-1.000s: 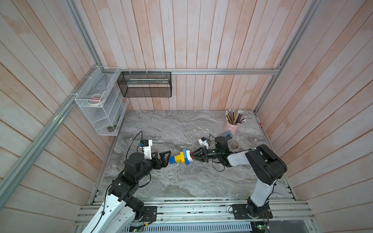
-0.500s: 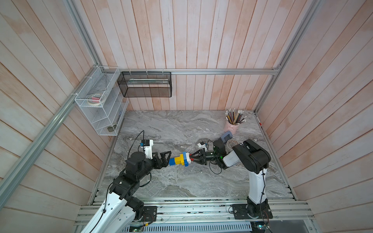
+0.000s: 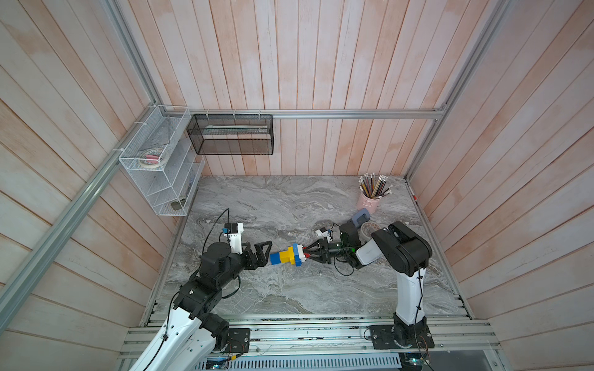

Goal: Assemble a spoon with lego
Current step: Place the lego brick at the center of the board, then reset both arms

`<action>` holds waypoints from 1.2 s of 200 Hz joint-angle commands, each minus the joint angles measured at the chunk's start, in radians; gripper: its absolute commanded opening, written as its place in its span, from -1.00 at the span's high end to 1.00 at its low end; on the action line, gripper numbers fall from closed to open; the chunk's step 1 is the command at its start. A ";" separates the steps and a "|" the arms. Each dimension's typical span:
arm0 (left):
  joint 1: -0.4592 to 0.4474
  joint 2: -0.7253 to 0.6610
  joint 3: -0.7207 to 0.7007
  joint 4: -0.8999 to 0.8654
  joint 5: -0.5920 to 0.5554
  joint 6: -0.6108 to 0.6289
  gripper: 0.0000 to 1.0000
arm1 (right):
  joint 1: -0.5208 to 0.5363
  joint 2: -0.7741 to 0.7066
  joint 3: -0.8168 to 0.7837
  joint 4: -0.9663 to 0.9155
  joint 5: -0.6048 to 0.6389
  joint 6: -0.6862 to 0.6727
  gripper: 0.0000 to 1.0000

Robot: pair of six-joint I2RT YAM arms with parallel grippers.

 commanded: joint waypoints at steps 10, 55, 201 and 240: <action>-0.002 -0.010 -0.008 -0.010 -0.006 0.009 -1.00 | -0.009 -0.007 -0.015 -0.057 -0.002 -0.036 -0.04; -0.001 -0.001 -0.012 0.005 -0.005 0.006 -0.99 | -0.038 -0.060 -0.084 -0.140 0.023 -0.080 -0.64; 0.249 0.299 -0.162 0.460 -0.376 -0.013 -1.00 | -0.155 -0.685 -0.027 -0.827 1.164 -0.973 -0.97; 0.327 0.275 -0.381 0.962 -0.558 0.217 -1.00 | -0.226 -0.787 -0.232 -0.431 1.451 -1.152 -0.96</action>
